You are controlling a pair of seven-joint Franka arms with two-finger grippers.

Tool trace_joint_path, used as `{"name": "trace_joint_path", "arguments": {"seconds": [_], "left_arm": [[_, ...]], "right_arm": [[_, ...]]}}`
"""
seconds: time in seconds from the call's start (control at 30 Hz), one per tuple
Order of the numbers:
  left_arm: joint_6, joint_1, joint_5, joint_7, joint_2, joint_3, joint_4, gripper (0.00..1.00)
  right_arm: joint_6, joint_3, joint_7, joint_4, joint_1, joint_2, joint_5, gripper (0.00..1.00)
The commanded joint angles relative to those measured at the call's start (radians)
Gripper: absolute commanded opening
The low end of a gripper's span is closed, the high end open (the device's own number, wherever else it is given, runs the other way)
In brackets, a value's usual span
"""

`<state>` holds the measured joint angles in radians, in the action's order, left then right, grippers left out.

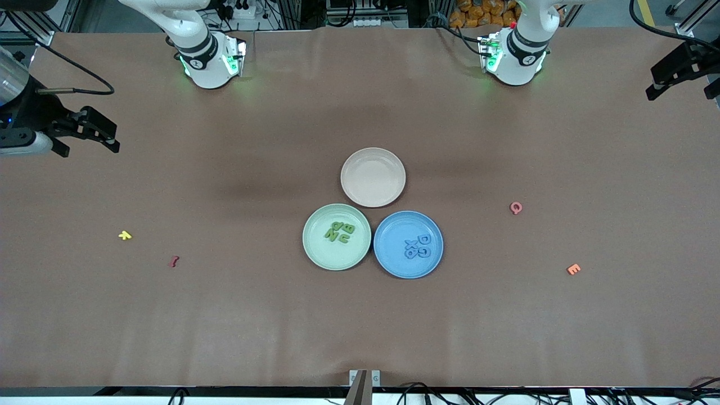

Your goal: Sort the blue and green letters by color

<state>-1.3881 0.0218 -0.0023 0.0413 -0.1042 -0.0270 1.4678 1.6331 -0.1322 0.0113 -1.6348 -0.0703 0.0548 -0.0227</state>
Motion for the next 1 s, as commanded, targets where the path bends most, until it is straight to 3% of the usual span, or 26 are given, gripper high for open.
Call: {"name": "trace_joint_path", "arguments": {"seconds": [0.0,0.27,0.6,0.97], "left_arm": [[-0.061,0.026,-0.021,-0.018,-0.022,0.018,0.072,1.0],[-0.149,0.014,-0.022,-0.018,-0.072,0.01,0.181,1.0],[-0.152,-0.039,-0.027,-0.018,-0.061,-0.048,0.181,1.0],[-0.169,-0.034,-0.028,-0.018,-0.049,-0.047,0.181,1.0]], "right_arm": [[-0.002,0.0,0.021,-0.02,-0.01,0.025,-0.023,1.0],[-0.002,0.0,0.021,-0.02,-0.01,0.025,-0.023,1.0],[-0.002,0.002,0.021,-0.02,-0.01,0.025,-0.023,1.0],[-0.002,0.002,0.021,-0.02,-0.011,0.025,-0.023,1.0]]}}
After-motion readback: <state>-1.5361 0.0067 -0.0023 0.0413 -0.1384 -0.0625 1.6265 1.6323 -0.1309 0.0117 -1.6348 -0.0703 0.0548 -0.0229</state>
